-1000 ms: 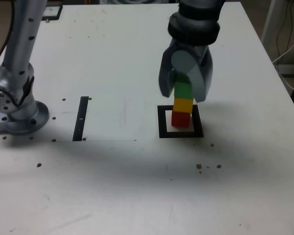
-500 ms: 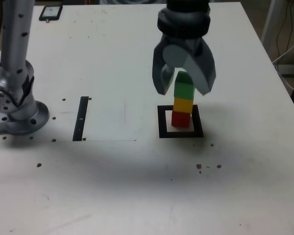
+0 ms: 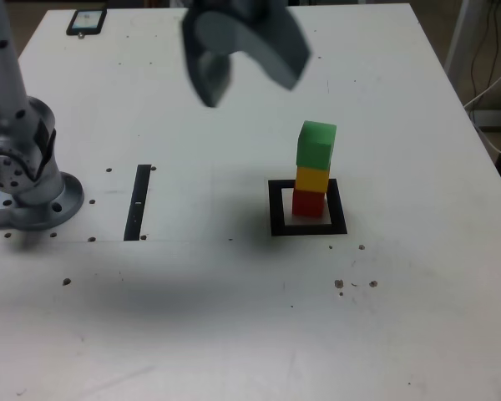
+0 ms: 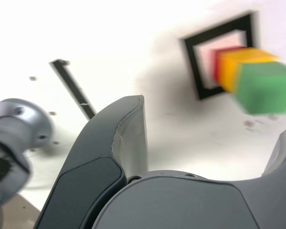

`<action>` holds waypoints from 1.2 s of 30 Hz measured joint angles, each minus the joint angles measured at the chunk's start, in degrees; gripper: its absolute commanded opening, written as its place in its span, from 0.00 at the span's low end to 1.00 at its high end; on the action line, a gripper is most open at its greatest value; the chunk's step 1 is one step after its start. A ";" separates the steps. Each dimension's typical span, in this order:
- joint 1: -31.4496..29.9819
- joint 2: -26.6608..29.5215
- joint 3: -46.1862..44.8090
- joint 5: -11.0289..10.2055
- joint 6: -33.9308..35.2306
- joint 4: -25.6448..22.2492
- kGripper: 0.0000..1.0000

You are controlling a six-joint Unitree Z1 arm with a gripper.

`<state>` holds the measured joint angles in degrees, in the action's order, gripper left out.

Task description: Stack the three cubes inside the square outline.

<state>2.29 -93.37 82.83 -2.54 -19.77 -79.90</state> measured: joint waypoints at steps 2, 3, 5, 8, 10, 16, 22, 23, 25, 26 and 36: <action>0.44 2.24 -4.10 -0.28 0.04 1.68 0.99; 0.48 3.19 -5.95 -0.23 0.21 2.81 0.99; 0.50 5.15 -10.08 0.73 0.70 5.75 0.99; 0.50 8.57 -16.23 2.87 1.51 11.33 0.99; 0.54 10.23 -20.23 3.87 1.71 14.81 1.00; 0.54 10.99 -31.71 4.37 2.89 19.71 1.00; -0.23 9.22 -37.83 3.87 4.38 21.90 1.00; -0.43 8.63 -37.54 3.72 4.65 21.99 1.00; -0.53 7.40 -37.25 3.56 5.05 22.00 1.00; -0.53 7.03 -37.08 3.53 5.19 21.99 1.00; -0.57 6.28 -34.12 2.01 7.24 18.54 0.99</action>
<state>1.72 -87.09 48.71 -0.53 -12.52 -61.36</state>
